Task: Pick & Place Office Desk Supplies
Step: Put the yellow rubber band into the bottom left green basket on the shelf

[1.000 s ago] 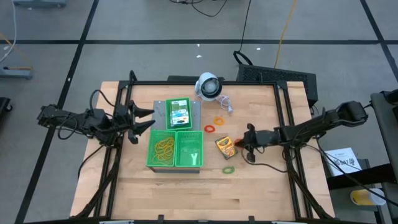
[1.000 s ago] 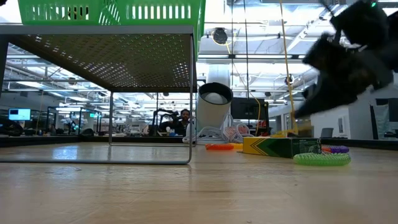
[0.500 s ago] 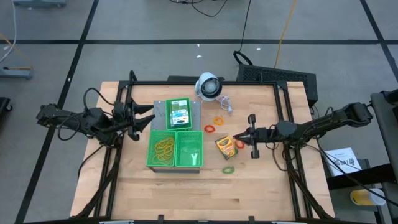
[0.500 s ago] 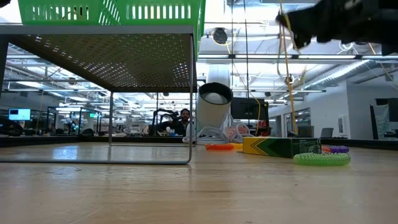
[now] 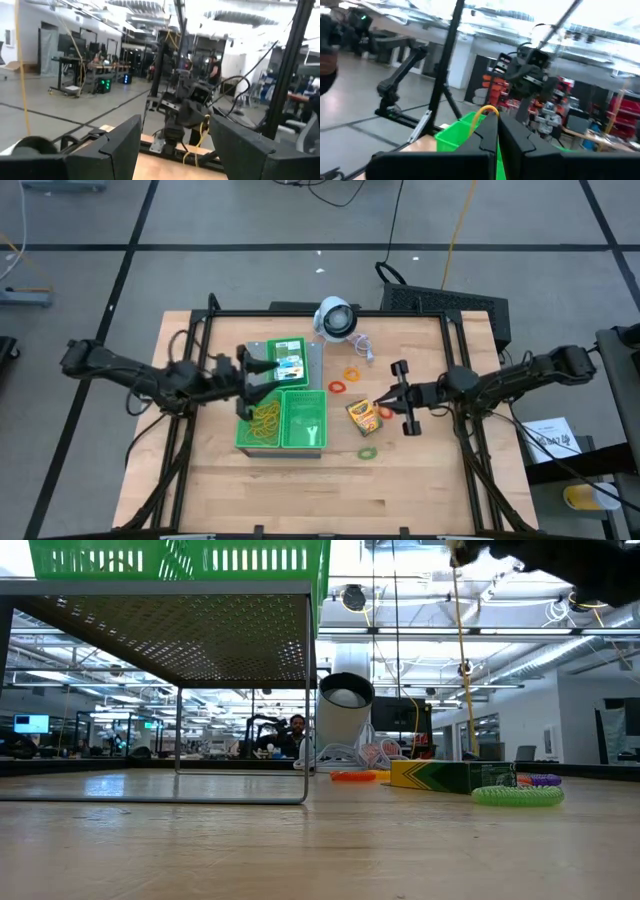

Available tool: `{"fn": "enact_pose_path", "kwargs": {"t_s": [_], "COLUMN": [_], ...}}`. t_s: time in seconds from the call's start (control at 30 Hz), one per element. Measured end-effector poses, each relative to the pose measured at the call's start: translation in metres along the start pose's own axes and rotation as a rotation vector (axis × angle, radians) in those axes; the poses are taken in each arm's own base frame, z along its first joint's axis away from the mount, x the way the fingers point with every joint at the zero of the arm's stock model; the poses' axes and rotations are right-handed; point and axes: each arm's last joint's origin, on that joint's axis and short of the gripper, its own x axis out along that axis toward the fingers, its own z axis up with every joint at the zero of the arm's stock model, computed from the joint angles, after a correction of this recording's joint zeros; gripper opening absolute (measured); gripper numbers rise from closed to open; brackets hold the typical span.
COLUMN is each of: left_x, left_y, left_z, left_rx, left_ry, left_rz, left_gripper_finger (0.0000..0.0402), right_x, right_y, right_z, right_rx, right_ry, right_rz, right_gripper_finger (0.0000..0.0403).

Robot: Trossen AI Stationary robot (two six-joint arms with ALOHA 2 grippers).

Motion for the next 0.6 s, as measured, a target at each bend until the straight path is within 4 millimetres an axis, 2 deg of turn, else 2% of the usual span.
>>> {"fn": "enact_pose_path", "kwargs": {"t_s": [0.3, 0.6], "left_x": [0.068, 0.133], "left_y": [-0.026, -0.030], "left_z": [-0.008, -0.034], "left_rx": [0.075, 0.086], "left_ry": [0.114, 0.188], "left_rz": [-0.206, -0.250], "left_gripper_finger": [0.0244, 0.0244], "right_x": [0.031, 0.045], "right_y": [-0.008, -0.013], "right_z": [0.015, 0.030], "right_rx": [-0.088, -0.132], "right_ry": [-0.006, -0.051], "right_rz": [0.015, 0.003], "right_gripper_finger": [0.0000, 0.0000]}}
